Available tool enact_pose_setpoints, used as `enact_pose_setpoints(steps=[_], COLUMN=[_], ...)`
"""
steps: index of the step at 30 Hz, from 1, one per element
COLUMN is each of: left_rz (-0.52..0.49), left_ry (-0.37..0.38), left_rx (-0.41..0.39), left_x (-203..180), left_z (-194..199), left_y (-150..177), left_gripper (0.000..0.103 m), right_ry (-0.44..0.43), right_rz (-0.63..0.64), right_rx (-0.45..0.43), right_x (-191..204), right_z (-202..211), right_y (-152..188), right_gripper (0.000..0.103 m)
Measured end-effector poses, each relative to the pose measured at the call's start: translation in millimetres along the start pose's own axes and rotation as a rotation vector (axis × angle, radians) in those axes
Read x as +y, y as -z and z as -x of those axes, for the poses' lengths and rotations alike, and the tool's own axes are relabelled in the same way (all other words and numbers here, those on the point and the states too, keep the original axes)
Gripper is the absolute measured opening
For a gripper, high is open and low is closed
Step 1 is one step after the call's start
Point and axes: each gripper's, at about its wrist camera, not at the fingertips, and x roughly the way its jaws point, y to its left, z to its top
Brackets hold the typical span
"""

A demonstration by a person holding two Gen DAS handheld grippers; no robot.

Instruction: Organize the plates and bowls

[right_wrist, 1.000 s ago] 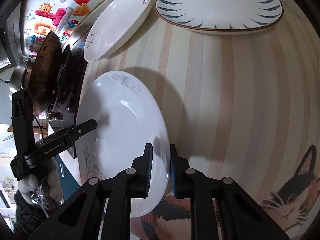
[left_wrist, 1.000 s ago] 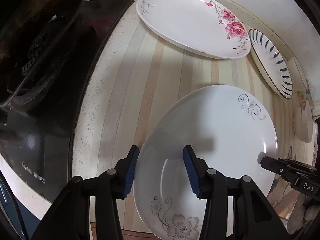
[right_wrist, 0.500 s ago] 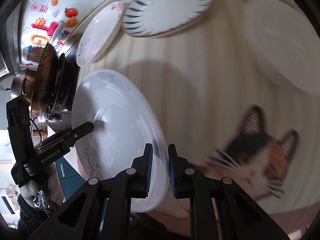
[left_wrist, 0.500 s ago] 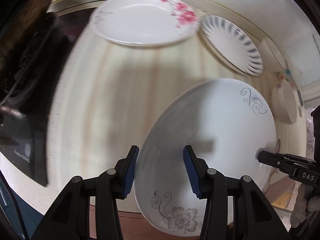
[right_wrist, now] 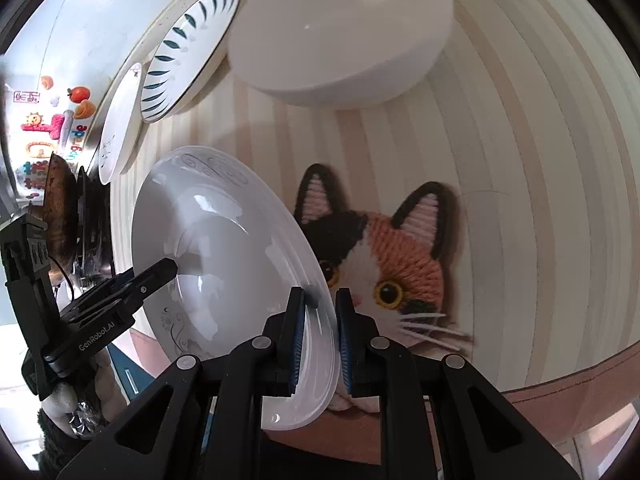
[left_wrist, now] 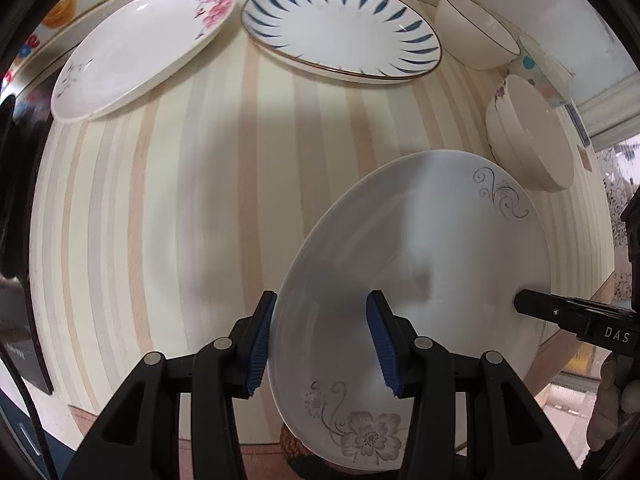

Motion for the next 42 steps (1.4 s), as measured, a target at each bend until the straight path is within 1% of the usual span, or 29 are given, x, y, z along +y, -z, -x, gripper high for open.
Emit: enact_pose_setpoints(steps=[3, 5, 8, 10, 14, 15, 16, 19, 20, 21, 23, 24, 26, 27, 28, 29, 30, 31, 32, 33, 34, 35, 36, 38, 40, 41, 42], left_rz=[-0.015, -0.018, -0.016, -0.017, -0.008, -0.006, -0.005, -0.001, -0.001, -0.001, -0.004, -0.006, 0.007, 0.017, 0.043, 0.07, 0.094, 0.144, 0.18, 0.202, 0.235, 0.256, 0.28, 0.319, 0.354, 0.365, 0.385], left_ry=[-0.017, -0.024, -0.035, -0.044, -0.047, -0.05, -0.052, -0.05, -0.051, -0.049, -0.041, -0.041, -0.032, -0.029, -0.037, -0.043, -0.047, -0.053, -0.05, -0.05, -0.062, -0.071, -0.078, -0.097, -0.111, -0.115, -0.119], left_rx=[0.003, 0.006, 0.011, 0.013, 0.012, 0.013, 0.014, 0.013, 0.016, 0.018, 0.018, 0.016, -0.024, -0.044, -0.083, -0.116, -0.138, -0.172, -0.191, -0.202, -0.212, -0.212, -0.214, -0.219, -0.221, -0.216, -0.205], left_x=[-1, -5, -5, -23, -24, -30, -24, -23, -25, -23, -16, -15, -4, -3, 9, 21, 31, 51, 68, 76, 95, 104, 117, 139, 158, 159, 168], left_z=[0, -8, -11, -28, -33, -44, -40, -44, -52, -54, -49, -51, -32, -29, -13, -2, 5, 16, 22, 26, 25, 24, 22, 16, 10, 9, 5], left_y=[2, -6, -8, -22, -20, -35, -36, -37, -51, -50, -42, -48, -45, -51, -51, -53, -55, -60, -66, -72, -81, -88, -97, -111, -122, -125, -130], left_gripper=[0.042, 0.042, 0.042, 0.042, 0.042, 0.042, 0.042, 0.042, 0.042, 0.042, 0.042, 0.042, 0.042, 0.042, 0.042, 0.042, 0.043, 0.043, 0.043, 0.042, 0.042, 0.042, 0.042, 0.042, 0.042, 0.042, 0.042], right_ry=[0.001, -0.003, -0.01, -0.012, -0.014, -0.014, -0.012, 0.0, 0.003, 0.005, 0.017, 0.018, 0.023, 0.028, 0.03, 0.025, 0.022, 0.014, 0.001, -0.02, -0.049, -0.084, -0.097, -0.097, -0.085, -0.085, -0.08], right_rz=[-0.009, -0.011, -0.018, -0.02, -0.015, -0.015, -0.015, -0.015, -0.018, -0.021, -0.021, -0.022, -0.035, -0.037, -0.034, -0.021, -0.015, -0.002, 0.013, 0.037, 0.066, 0.104, 0.121, 0.2, 0.259, 0.281, 0.302], right_rx=[0.001, -0.001, 0.0, 0.0, -0.001, 0.0, -0.001, -0.007, -0.01, -0.014, 0.002, 0.007, 0.007, 0.005, -0.006, -0.036, -0.055, -0.091, -0.115, -0.135, -0.146, -0.145, -0.147, -0.18, -0.2, -0.203, -0.193], right_x=[-2, -5, -9, -4, 3, 3, 3, 5, 6, 7, 8, 9, 10, 11, 15, 24, 31, 47, 60, 76, 94, 119, 132, 175, 203, 219, 233], right_z=[-2, -1, -1, -3, -6, -6, -6, -5, -4, -3, -2, 0, 18, 26, 39, 57, 66, 79, 85, 89, 88, 79, 74, 50, 29, 14, -2], right_y=[0, 2, 2, 0, -6, -6, -6, -4, -4, -3, -2, -1, 5, 7, 10, 12, 12, 9, 5, -1, -11, -28, -39, -77, -107, -128, -149], right_gripper=[0.018, 0.018, 0.018, 0.018, 0.018, 0.018, 0.018, 0.017, 0.018, 0.018, 0.018, 0.018, 0.018, 0.019, 0.025, 0.029, 0.04, 0.048, 0.049, 0.05, 0.05, 0.05, 0.05, 0.05, 0.05, 0.05, 0.05])
